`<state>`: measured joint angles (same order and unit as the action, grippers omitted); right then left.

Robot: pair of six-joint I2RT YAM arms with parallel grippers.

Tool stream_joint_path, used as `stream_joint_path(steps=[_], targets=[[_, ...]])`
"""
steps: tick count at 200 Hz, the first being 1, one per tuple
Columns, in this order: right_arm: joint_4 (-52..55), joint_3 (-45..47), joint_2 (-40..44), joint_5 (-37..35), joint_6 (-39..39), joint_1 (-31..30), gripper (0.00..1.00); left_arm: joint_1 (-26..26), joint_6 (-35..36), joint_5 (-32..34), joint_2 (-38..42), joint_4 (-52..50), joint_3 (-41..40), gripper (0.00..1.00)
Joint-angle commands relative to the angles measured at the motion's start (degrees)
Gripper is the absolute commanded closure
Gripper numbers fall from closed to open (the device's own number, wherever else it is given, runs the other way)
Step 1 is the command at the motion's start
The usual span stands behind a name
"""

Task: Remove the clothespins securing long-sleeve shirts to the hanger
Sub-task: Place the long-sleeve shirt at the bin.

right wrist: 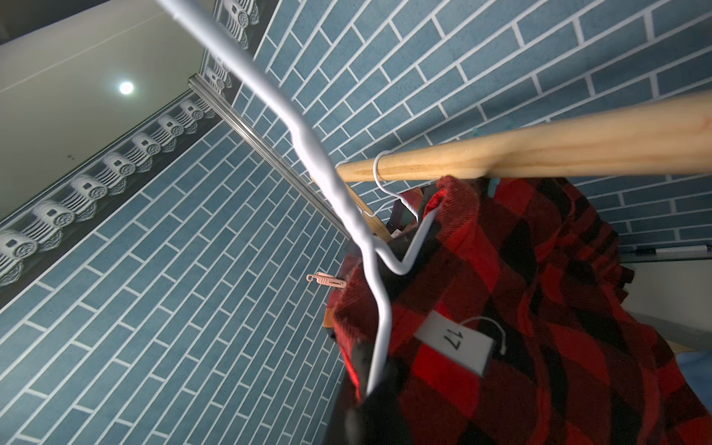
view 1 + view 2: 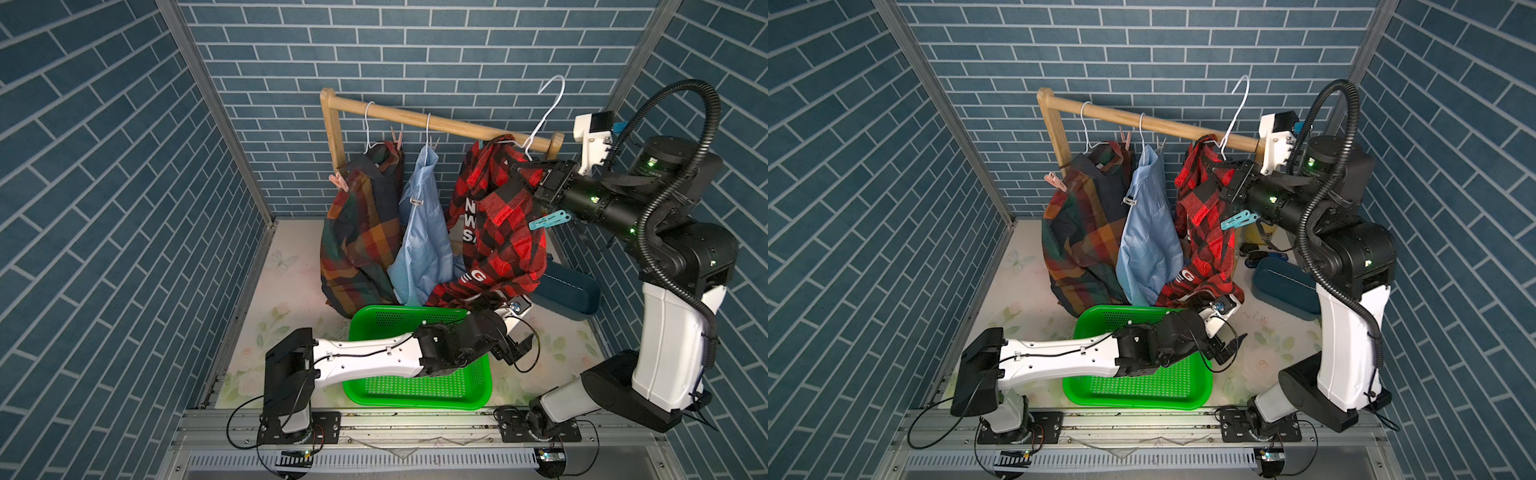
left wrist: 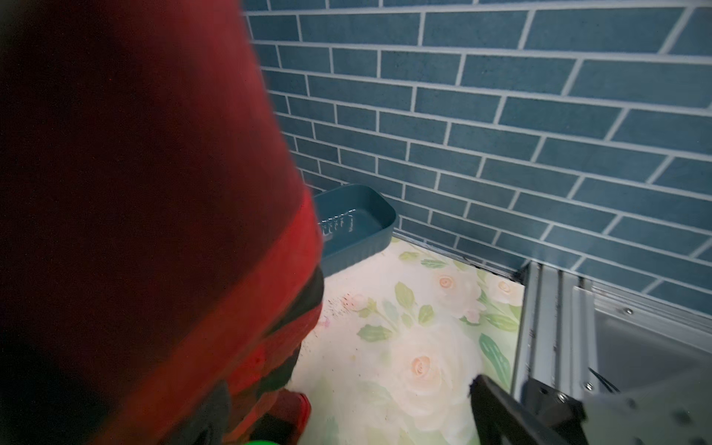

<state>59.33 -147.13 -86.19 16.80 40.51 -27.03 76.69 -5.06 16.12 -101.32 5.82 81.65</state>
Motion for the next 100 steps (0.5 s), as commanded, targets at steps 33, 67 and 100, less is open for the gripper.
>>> stream_joint_path(steps=[33, 67, 100], targets=[[-19.1, 1.9, 5.5, 1.2, -9.7, -0.3, 1.0, -9.7, -3.1, -1.2, -7.2, -2.3, 8.5, 0.0], [-20.0, 8.5, 6.5, 3.0, -10.8, -0.3, 1.0, -14.9, -2.2, -3.4, -6.8, -3.7, 8.3, 0.0], [-24.9, 15.5, 8.4, 6.0, -11.1, -0.3, 1.0, -20.7, -1.1, -5.5, -7.7, -5.8, 11.3, 0.0]])
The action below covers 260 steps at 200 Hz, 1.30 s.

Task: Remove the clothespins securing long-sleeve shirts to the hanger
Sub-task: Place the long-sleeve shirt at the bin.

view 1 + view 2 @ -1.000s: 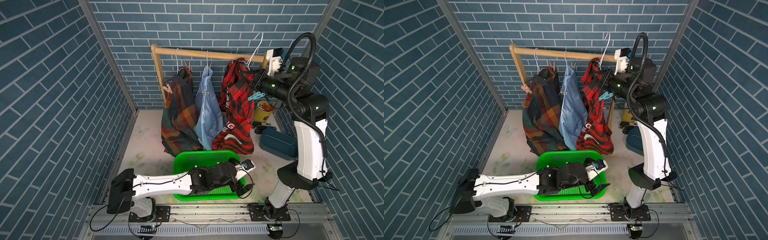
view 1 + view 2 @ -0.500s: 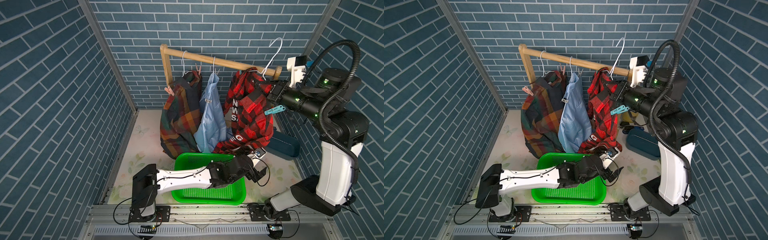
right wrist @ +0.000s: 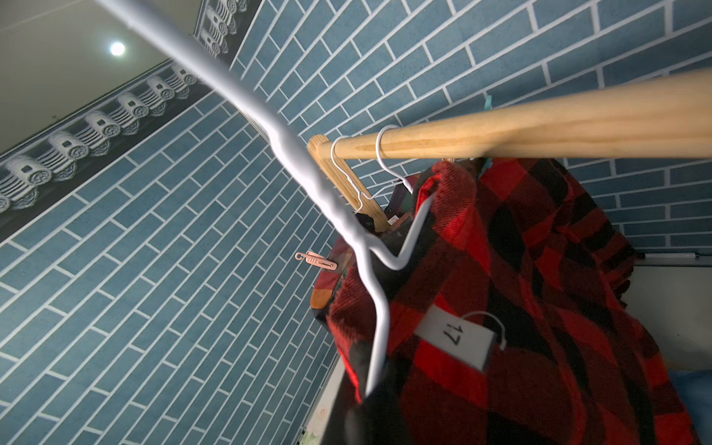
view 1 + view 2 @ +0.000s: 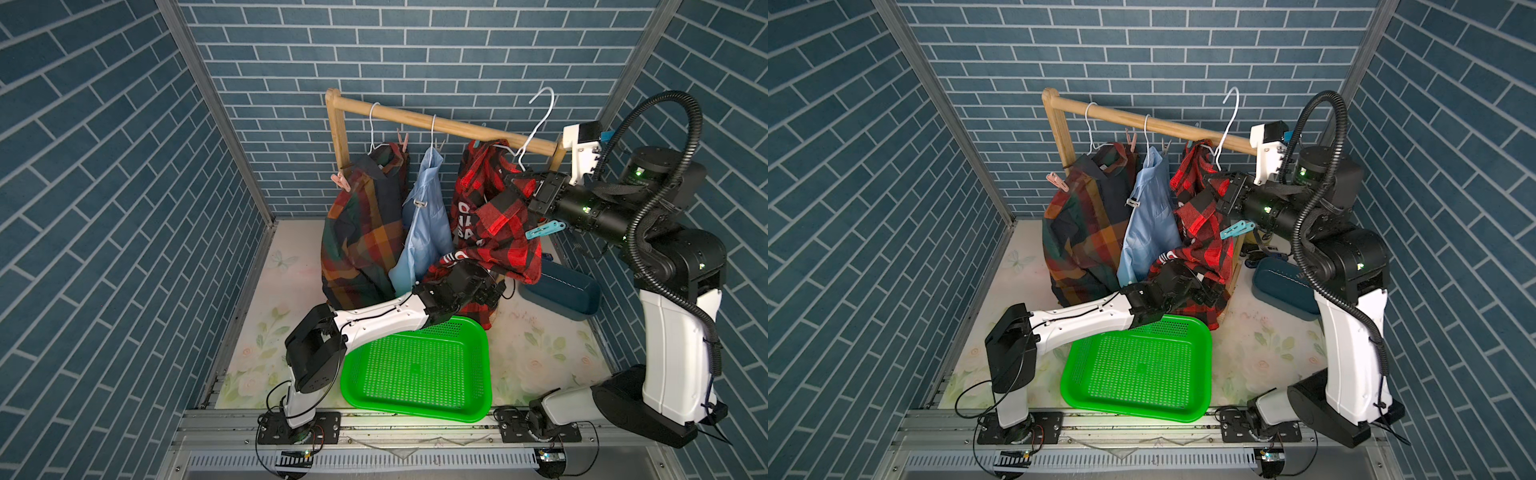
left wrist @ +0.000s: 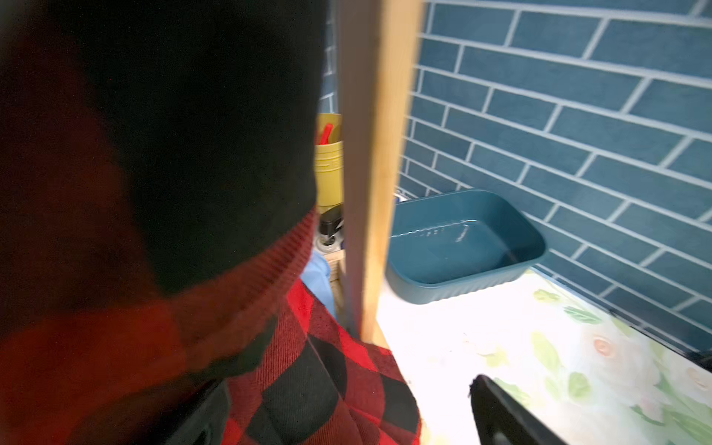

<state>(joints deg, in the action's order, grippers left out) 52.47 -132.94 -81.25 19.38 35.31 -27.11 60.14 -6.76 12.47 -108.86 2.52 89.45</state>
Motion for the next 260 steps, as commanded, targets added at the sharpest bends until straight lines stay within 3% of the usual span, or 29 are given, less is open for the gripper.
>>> stream_joint_path(steps=[1, 35, 63, 92, 122, 169, 220, 260], targets=[[-18.0, 1.4, 3.6, 3.4, -5.9, -0.2, 1.0, -4.3, 0.7, -1.9, -0.2, -2.5, 3.5, 0.0], [-20.2, 5.6, 5.6, 4.2, -6.8, -0.2, 1.0, -7.9, 4.1, -2.3, -3.6, -6.7, 13.4, 0.0], [-19.5, 5.9, 7.1, 3.9, -8.1, -0.2, 1.0, -9.3, 5.9, -1.4, -3.6, -6.5, 16.3, 0.0], [-17.3, 4.6, 8.2, 2.9, -10.0, -0.2, 1.0, -9.4, 7.5, 3.4, -0.4, -6.2, 15.5, 0.0], [-14.8, 4.4, 9.7, 3.4, -11.6, -0.2, 1.0, -8.3, 7.1, 8.5, 8.0, -4.1, 7.4, 0.0], [-12.6, 7.1, 13.1, 4.2, -12.8, -0.2, 1.0, 0.7, 12.6, 17.3, 19.8, -2.8, -3.4, 0.0], [-11.5, 8.2, 15.1, 15.6, -11.4, -0.2, 1.0, 12.3, 17.7, 29.3, 28.7, -2.9, -10.6, 0.0], [-11.6, 12.4, 17.5, 21.4, -9.0, -0.2, 1.0, 18.3, 15.1, 36.7, 34.7, -5.4, -15.4, 0.0]])
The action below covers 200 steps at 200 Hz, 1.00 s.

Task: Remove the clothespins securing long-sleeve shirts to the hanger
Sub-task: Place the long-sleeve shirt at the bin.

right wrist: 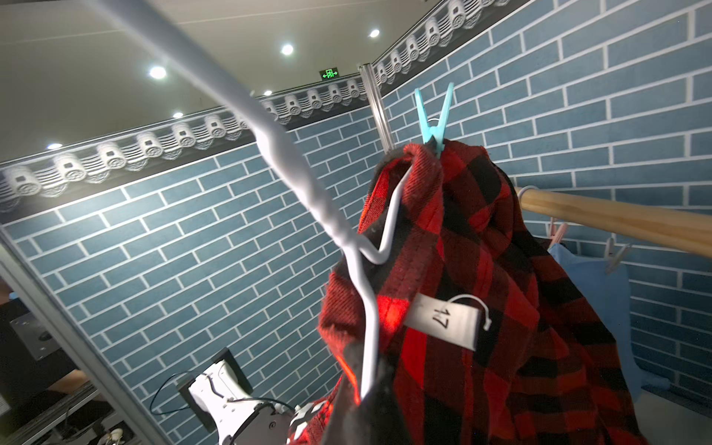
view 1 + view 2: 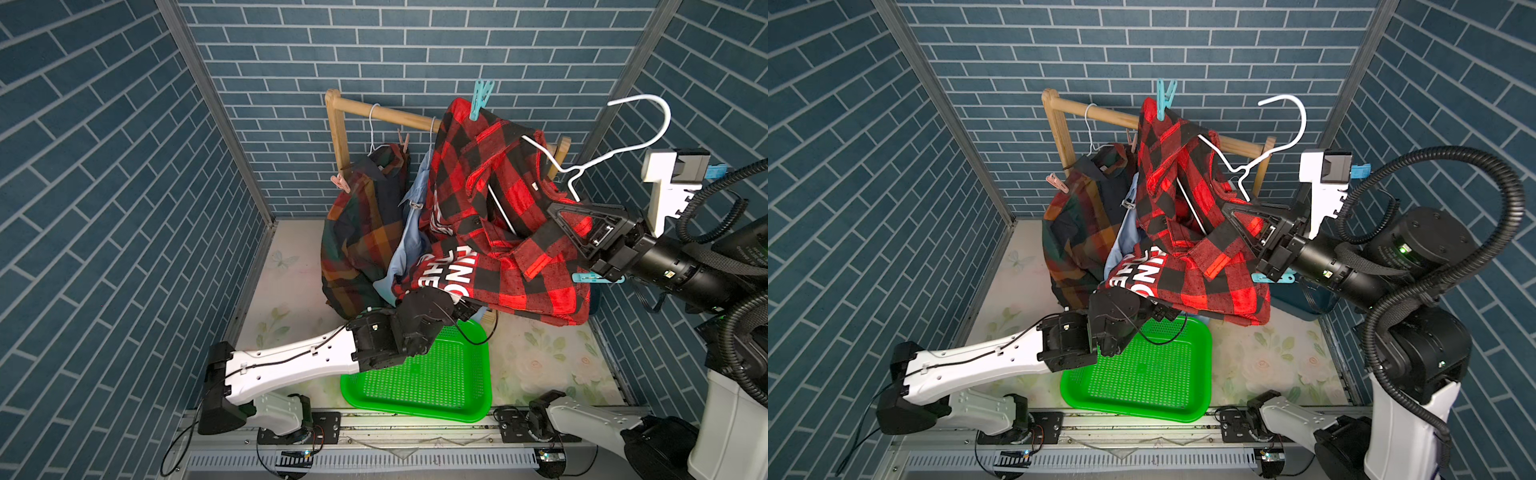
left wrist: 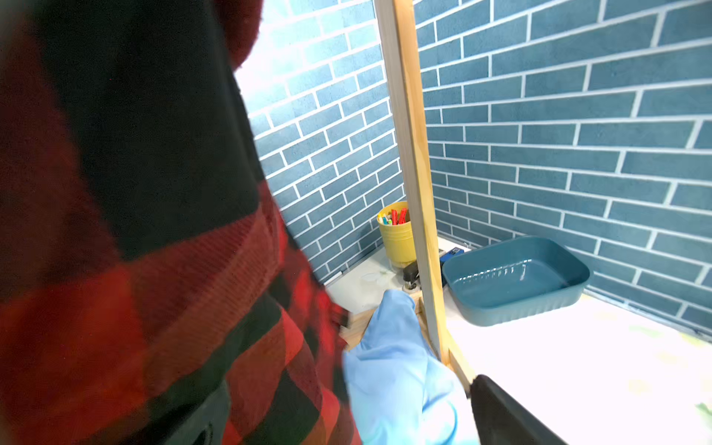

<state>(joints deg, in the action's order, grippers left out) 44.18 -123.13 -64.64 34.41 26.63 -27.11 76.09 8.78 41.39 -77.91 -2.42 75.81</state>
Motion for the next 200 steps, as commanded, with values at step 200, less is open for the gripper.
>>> stream_joint_path(steps=[200], targets=[[5.4, 21.3, 13.4, 2.8, -1.4, -0.2, 1.0, 9.1, -15.1, 5.5, 2.5, -1.4, -19.6, 0.0]])
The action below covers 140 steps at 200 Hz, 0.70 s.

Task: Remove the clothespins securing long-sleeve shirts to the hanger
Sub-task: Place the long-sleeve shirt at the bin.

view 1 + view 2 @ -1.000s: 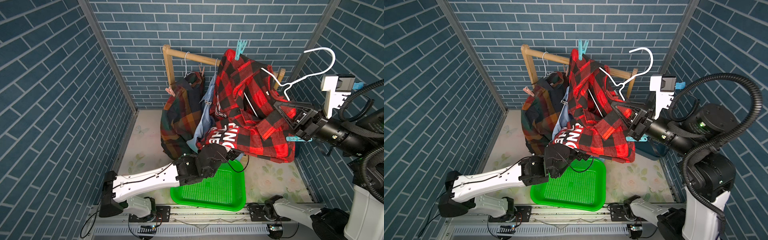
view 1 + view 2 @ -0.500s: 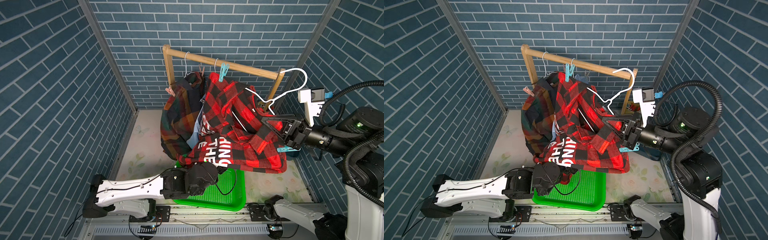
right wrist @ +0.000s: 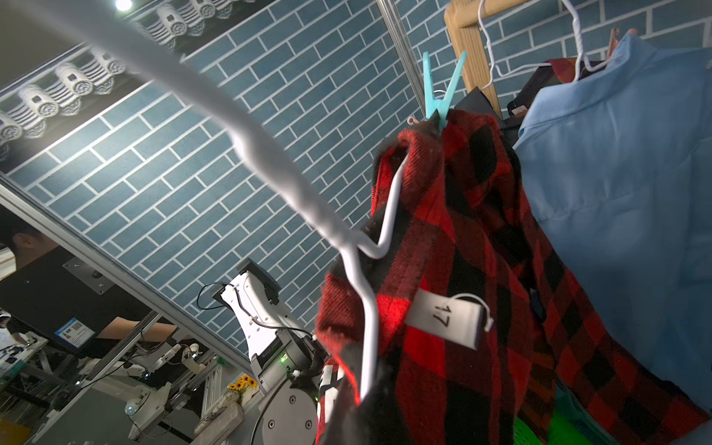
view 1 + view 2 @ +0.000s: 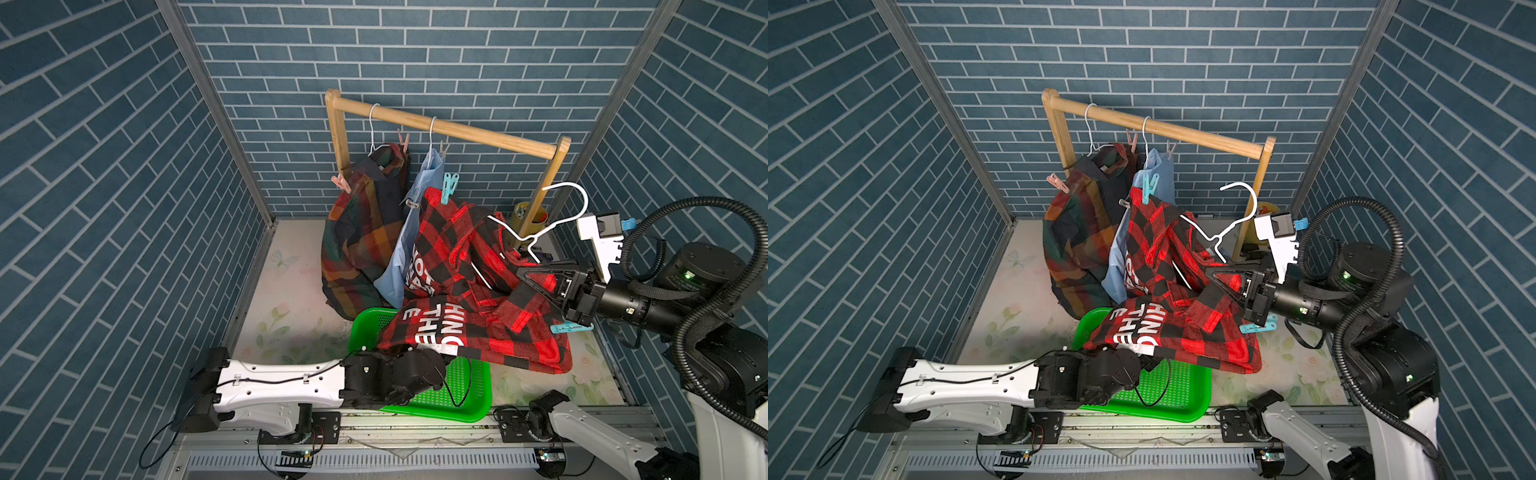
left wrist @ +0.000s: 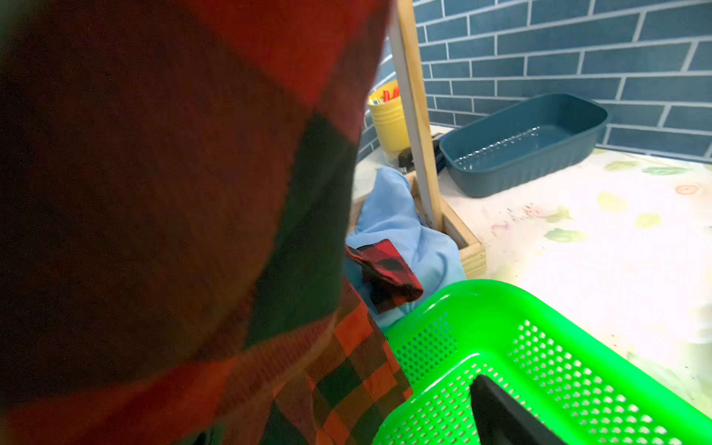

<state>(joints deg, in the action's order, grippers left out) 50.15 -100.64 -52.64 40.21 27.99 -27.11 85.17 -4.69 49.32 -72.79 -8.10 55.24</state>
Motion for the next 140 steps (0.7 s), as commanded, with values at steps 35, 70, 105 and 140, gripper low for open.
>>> stream_joint_path(steps=[35, 70, 105, 140], targets=[[-0.7, -1.6, 1.5, -5.7, -3.7, -0.2, 1.0, -0.3, -0.3, -12.3, -7.1, 9.4, 2.5, 0.0], [-0.9, -1.2, 0.9, -6.1, -4.2, -0.2, 1.0, -0.7, 2.7, -32.9, -5.4, 12.0, 1.0, 0.0], [-1.5, 1.3, 0.5, -6.0, -4.7, -0.2, 1.0, -0.9, 3.9, -37.1, 0.5, 5.1, -1.6, 0.0], [-2.0, 3.1, 0.7, -6.5, -4.9, -0.2, 1.0, -0.9, 3.9, -39.5, 11.5, -0.9, -3.4, 0.0]])
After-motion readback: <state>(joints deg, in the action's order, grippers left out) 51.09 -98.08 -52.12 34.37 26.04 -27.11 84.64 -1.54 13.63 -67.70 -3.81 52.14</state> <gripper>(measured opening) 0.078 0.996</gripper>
